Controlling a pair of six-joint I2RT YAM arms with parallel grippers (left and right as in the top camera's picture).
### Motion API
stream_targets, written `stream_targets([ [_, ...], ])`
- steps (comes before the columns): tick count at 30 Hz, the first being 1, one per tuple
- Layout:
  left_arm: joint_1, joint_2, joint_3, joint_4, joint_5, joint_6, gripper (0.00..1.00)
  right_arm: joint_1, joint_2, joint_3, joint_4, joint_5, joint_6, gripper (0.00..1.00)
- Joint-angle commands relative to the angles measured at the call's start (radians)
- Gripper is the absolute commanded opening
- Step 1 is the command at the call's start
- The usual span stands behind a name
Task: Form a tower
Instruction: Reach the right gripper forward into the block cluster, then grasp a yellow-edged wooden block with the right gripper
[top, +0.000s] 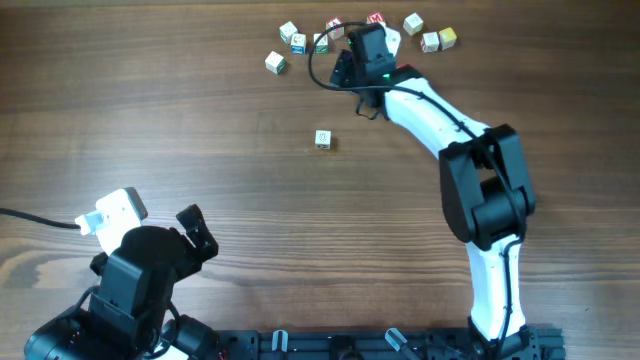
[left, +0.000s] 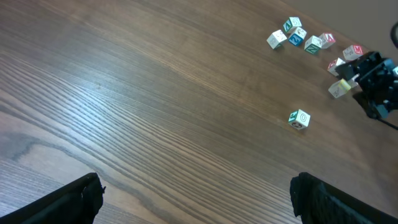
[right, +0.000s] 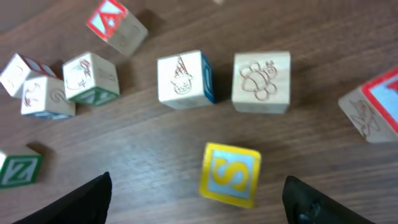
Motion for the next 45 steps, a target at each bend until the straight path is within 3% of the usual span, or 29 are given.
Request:
stream_targets([
  [1, 0.002, -0.001, -0.003, 0.002, 0.005, 0.020, 1.00, 0.003, 0.068, 0.027, 0.032, 0.084, 0.023, 0.86],
  [4, 0.002, -0.001, -0.003, 0.003, 0.005, 0.020, 1.00, 0.003, 0.080, 0.027, 0.050, 0.120, 0.033, 0.86],
  [10, 0.002, -0.001, -0.003, 0.003, 0.005, 0.020, 1.00, 0.003, 0.113, 0.027, 0.096, 0.116, 0.010, 0.73],
  [12, 0.002, -0.001, -0.003, 0.003, 0.005, 0.020, 1.00, 0.003, 0.116, 0.027, 0.095, 0.116, 0.009, 0.64],
  [24, 0.002, -0.001, -0.003, 0.003, 0.005, 0.020, 1.00, 0.003, 0.067, 0.047, 0.014, 0.078, -0.098, 0.29],
  [34, 0.002, -0.001, -0.003, 0.003, 0.005, 0.020, 1.00, 0.071, -0.276, 0.063, -0.323, -0.066, -0.202, 0.27],
  [39, 0.002, -0.001, -0.003, 0.003, 0.005, 0.020, 1.00, 0.172, -0.263, 0.042, -0.399, -0.064, -0.193, 0.29],
  [45, 0.002, -0.001, -0.003, 0.003, 0.005, 0.020, 1.00, 0.199, -0.187, 0.006, -0.390, -0.031, -0.066, 0.29],
])
